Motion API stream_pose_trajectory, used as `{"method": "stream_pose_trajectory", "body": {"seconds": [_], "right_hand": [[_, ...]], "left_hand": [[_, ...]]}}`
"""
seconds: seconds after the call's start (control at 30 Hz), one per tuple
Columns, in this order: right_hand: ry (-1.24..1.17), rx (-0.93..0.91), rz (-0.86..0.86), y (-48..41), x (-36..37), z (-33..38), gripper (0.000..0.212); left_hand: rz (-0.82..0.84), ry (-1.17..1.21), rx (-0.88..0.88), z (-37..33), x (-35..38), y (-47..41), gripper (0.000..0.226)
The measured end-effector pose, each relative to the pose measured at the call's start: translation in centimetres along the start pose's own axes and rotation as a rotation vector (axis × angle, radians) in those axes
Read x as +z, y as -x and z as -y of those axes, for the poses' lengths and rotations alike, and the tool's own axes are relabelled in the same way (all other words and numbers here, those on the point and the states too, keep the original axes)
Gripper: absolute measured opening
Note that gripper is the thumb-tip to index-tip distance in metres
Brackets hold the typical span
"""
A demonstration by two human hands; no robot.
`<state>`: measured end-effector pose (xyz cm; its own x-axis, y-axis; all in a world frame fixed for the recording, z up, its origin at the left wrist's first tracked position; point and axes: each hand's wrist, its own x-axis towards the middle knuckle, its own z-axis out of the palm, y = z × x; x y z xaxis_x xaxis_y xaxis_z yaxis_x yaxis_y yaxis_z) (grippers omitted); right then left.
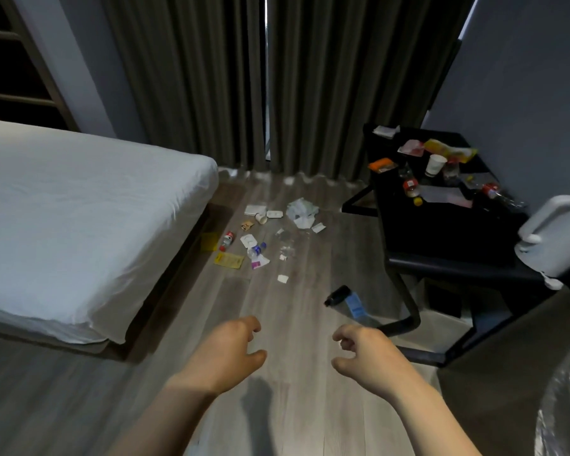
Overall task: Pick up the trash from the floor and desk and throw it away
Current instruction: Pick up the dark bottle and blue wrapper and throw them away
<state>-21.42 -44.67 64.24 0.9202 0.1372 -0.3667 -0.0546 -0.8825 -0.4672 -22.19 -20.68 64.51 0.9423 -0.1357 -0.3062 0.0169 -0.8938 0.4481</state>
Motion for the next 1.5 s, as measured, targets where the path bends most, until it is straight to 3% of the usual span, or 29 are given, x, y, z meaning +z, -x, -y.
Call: {"method": "stream_pose_trajectory", "body": {"seconds": [0.27, 0.93, 1.5], "right_hand": [[-0.042, 0.045, 0.044, -9.9, -3.1, -0.5, 0.045], [-0.131, 0.297, 0.035, -35.1, -6.8, 3.1, 0.041], [-0.258, 0.392, 0.045, -55.8, -12.9, -9.8, 0.037]], "left_hand": [[0.096, 0.034, -0.057, 0.7, -2.1, -11.4, 0.045], [0.255, -0.113, 0.173, 5.0, -12.1, -41.6, 0.049], [0.389, -0.217, 0.206, -1.8, -9.3, -66.0, 0.047]]}}
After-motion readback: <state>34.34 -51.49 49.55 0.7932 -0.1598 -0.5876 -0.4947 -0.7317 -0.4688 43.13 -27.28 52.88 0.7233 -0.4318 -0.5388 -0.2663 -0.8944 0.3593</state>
